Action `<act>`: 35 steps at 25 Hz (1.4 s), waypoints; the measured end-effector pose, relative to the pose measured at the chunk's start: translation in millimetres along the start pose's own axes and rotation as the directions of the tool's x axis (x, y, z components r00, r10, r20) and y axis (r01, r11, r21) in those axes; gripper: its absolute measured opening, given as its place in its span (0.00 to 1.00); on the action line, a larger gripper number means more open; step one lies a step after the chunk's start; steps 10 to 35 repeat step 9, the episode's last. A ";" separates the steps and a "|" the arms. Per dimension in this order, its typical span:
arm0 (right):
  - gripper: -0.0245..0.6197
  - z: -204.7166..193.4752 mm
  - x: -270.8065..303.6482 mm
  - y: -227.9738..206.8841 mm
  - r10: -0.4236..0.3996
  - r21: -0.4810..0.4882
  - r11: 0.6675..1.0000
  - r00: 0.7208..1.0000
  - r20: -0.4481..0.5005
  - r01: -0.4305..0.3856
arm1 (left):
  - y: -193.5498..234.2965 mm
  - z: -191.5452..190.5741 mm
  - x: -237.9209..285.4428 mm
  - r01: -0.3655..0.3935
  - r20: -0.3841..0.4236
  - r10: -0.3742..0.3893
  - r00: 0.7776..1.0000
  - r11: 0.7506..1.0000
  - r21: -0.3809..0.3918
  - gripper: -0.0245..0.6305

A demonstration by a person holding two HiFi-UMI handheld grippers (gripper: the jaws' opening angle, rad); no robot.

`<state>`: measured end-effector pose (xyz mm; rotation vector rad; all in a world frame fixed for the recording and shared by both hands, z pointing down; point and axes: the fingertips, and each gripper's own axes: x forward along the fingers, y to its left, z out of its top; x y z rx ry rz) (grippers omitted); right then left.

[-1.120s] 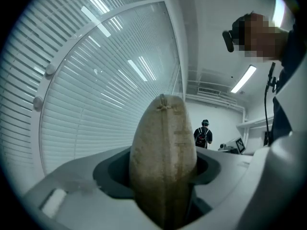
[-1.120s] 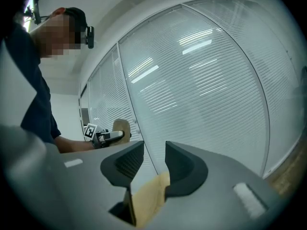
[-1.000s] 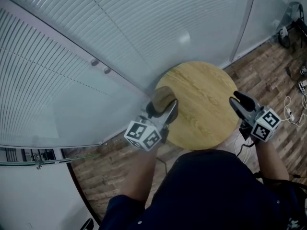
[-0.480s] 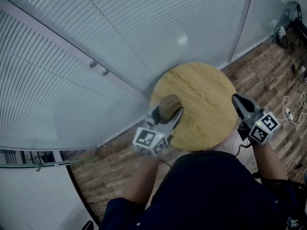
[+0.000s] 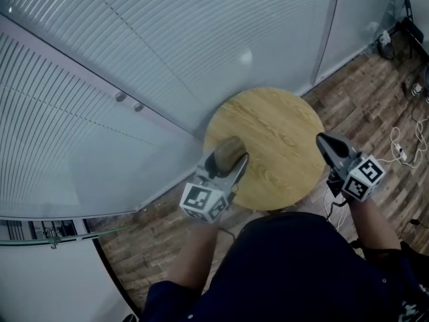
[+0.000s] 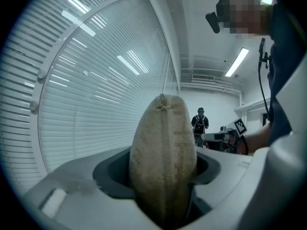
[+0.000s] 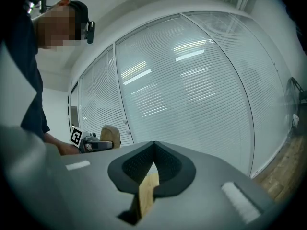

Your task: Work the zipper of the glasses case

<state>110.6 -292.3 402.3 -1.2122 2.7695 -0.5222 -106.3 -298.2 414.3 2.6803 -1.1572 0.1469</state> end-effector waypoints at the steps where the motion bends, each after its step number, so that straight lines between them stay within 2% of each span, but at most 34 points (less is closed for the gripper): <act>1: 0.05 -0.7 -1.1 -0.2 -0.001 0.001 1.000 1.000 0.000 0.001 | -1.3 0.1 -0.8 0.001 -0.001 -0.001 1.000 1.000 0.001 0.50; 9: 0.05 0.0 -9.3 3.8 0.009 0.000 1.000 1.000 -0.002 -0.009 | -15.1 2.9 -0.8 0.020 -0.008 -0.020 1.000 1.000 0.018 0.50; 35: 0.05 0.0 -9.3 3.8 0.009 0.000 1.000 1.000 -0.002 -0.009 | -15.1 2.9 -0.8 0.020 -0.008 -0.020 1.000 1.000 0.018 0.50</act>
